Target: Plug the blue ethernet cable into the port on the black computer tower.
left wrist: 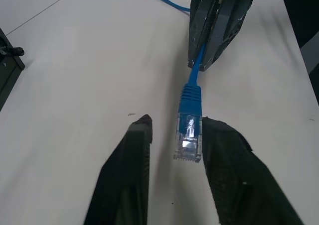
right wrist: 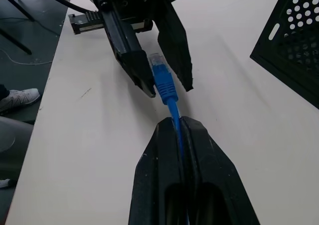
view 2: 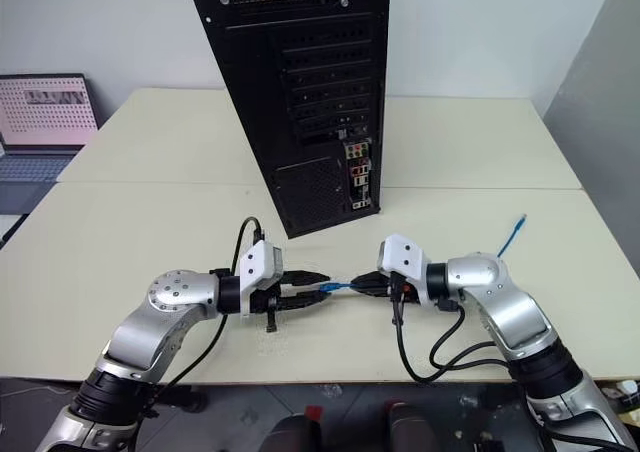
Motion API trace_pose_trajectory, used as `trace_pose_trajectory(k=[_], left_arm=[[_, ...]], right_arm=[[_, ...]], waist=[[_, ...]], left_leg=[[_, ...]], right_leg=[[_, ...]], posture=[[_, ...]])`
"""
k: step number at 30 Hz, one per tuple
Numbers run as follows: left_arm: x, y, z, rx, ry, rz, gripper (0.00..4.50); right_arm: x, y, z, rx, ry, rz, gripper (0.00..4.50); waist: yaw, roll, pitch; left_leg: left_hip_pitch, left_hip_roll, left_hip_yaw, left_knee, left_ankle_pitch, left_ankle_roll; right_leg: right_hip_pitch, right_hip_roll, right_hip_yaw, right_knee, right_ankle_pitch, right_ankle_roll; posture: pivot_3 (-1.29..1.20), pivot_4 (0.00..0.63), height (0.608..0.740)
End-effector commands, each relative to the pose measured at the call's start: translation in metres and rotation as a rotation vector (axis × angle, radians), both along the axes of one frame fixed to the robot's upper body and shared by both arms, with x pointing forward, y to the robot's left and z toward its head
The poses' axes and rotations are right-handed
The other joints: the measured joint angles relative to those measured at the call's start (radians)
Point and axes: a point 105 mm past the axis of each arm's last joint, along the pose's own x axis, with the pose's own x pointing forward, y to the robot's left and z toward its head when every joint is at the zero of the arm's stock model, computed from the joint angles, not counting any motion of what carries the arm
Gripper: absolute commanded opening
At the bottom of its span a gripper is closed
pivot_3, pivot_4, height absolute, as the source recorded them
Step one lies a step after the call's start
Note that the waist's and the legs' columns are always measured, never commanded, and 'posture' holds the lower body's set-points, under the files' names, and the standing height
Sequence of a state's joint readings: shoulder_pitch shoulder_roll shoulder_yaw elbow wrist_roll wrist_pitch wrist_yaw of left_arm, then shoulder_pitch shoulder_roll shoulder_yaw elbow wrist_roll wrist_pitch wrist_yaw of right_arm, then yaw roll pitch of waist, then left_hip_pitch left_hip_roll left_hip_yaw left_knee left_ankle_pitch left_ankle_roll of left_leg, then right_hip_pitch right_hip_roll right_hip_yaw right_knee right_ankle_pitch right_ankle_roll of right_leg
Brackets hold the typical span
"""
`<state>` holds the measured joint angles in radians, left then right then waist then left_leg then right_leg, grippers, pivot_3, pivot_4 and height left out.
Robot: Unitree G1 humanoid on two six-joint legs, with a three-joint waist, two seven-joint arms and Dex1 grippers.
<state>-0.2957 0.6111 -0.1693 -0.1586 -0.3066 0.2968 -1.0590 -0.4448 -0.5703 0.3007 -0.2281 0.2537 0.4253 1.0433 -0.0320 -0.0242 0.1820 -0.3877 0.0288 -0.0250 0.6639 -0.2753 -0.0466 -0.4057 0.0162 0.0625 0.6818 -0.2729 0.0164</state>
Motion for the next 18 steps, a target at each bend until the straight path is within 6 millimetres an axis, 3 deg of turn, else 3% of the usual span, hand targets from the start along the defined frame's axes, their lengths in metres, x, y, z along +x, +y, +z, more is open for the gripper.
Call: trace_pose_trajectory(k=[1,7,14,18], left_arm=[[-0.001,0.0,0.007,-0.007,-0.038,-0.007,0.36],[0.0,-0.001,0.009,-0.002,-0.093,-0.012,0.3],[-0.004,-0.007,0.014,0.08,-0.483,-0.091,0.3],[-0.014,-0.007,0.022,0.103,-0.816,-0.182,0.3]], right_arm=[[-0.004,0.004,0.008,-0.001,-0.032,0.036,0.0],[-0.005,0.004,0.008,-0.005,-0.03,0.048,0.0],[-0.004,-0.012,0.02,0.001,0.003,0.045,1.49],[-0.01,-0.015,0.04,0.127,0.141,0.027,2.42]], waist=[[0.0,0.0,0.0],[0.0,0.0,0.0],[0.001,0.0,0.0],[0.001,0.0,0.0]], left_leg=[[0.0,0.0,0.0,0.0,0.0,0.0],[0.0,0.0,0.0,0.0,0.0,0.0],[0.0,0.0,0.0,0.0,0.0,0.0],[0.0,0.001,0.0,0.0,0.0,0.0]], right_leg=[[0.0,0.0,0.0,0.0,0.0,0.0],[0.0,0.0,0.0,0.0,0.0,0.0],[0.0,0.0,0.001,0.0,0.0,0.0],[0.0,-0.001,0.001,0.0,0.0,0.0]], posture=[[0.0,0.15,0.74],[0.0,0.15,0.74],[0.0,0.15,0.74],[0.0,0.15,0.74]])
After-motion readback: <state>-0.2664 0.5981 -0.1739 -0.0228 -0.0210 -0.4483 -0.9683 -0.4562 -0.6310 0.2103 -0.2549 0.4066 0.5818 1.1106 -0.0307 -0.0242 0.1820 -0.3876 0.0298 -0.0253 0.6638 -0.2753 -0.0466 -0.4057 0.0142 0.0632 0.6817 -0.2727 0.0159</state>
